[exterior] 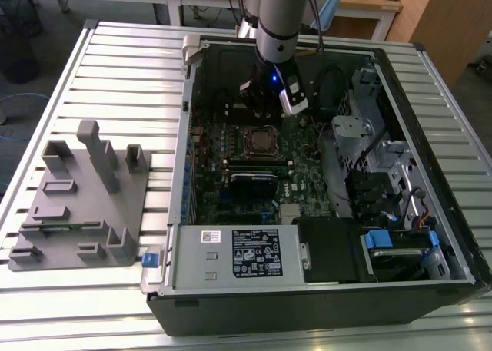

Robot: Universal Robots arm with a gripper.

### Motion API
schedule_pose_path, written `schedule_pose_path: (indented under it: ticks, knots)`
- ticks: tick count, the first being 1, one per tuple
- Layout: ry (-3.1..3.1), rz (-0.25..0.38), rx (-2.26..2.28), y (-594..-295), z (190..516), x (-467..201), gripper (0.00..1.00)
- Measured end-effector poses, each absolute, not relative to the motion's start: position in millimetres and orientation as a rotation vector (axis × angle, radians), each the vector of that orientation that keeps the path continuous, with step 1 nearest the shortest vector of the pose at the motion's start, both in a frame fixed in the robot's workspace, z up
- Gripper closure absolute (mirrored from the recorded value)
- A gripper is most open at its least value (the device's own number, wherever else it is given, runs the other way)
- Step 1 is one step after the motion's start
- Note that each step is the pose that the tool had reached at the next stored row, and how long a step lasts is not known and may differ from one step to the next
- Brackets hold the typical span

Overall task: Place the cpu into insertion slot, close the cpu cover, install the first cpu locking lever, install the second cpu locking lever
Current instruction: 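Install the first cpu locking lever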

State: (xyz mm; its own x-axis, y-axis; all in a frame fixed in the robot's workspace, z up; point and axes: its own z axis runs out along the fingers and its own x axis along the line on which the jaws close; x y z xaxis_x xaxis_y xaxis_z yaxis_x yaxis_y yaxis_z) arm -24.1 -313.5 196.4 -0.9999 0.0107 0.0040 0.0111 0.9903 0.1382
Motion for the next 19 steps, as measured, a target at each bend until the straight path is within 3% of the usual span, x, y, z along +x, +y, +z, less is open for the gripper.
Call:
schedule_pose_path:
  ticks: [19]
  knots:
    - [-3.131, -0.216, -0.017, -314.2, 198.2, -24.1, 0.89]
